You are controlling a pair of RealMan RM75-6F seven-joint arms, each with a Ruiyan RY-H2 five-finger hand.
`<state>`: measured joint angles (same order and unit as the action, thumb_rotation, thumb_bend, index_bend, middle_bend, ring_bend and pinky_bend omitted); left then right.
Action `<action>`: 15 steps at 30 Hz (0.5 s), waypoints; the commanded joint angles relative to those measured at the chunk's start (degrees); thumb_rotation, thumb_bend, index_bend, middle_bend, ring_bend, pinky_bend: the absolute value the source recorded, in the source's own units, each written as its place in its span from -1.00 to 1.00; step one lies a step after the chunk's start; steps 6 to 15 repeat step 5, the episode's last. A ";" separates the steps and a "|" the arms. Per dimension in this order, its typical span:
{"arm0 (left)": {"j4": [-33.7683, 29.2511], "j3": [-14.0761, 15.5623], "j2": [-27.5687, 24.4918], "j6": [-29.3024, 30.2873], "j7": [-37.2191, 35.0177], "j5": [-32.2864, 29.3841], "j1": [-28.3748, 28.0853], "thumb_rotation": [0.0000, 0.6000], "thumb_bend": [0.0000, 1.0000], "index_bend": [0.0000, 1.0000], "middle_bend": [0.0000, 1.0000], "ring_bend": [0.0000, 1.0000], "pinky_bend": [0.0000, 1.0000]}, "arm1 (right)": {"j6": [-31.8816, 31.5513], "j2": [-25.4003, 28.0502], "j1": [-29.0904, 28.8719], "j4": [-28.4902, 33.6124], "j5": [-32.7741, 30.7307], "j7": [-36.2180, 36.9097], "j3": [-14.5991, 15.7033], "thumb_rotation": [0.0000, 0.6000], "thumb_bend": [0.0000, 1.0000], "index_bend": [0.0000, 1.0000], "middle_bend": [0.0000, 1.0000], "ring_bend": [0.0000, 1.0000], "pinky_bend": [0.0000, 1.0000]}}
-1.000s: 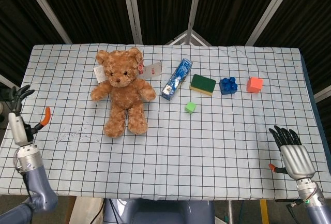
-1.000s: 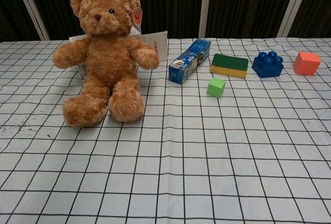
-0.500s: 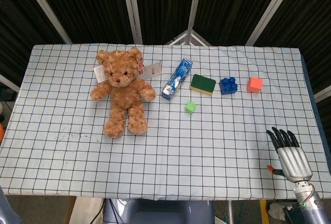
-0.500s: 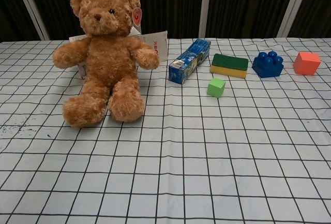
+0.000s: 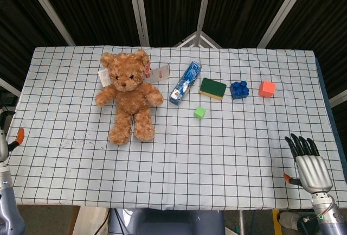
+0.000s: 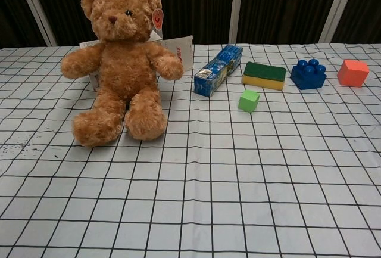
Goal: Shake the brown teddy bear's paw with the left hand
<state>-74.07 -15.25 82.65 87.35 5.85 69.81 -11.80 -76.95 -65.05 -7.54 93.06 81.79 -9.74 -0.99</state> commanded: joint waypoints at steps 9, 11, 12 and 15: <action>3.99 0.38 2.81 -1.53 2.09 0.41 -1.91 1.00 -0.05 -0.42 -0.74 -1.00 -1.00 | -1.40 -0.13 0.26 -0.22 0.72 -0.07 -0.46 1.00 -0.80 -1.00 -1.00 -1.00 -1.00; 3.99 0.38 2.81 -1.53 2.09 0.41 -1.91 1.00 -0.05 -0.42 -0.74 -1.00 -1.00 | -1.40 -0.13 0.26 -0.22 0.72 -0.07 -0.46 1.00 -0.80 -1.00 -1.00 -1.00 -1.00; 3.99 0.38 2.81 -1.53 2.09 0.41 -1.91 1.00 -0.05 -0.42 -0.74 -1.00 -1.00 | -1.40 -0.13 0.26 -0.22 0.72 -0.07 -0.46 1.00 -0.80 -1.00 -1.00 -1.00 -1.00; 3.99 0.38 2.81 -1.53 2.09 0.41 -1.91 1.00 -0.05 -0.42 -0.74 -1.00 -1.00 | -1.40 -0.13 0.26 -0.22 0.72 -0.07 -0.46 1.00 -0.80 -1.00 -1.00 -1.00 -1.00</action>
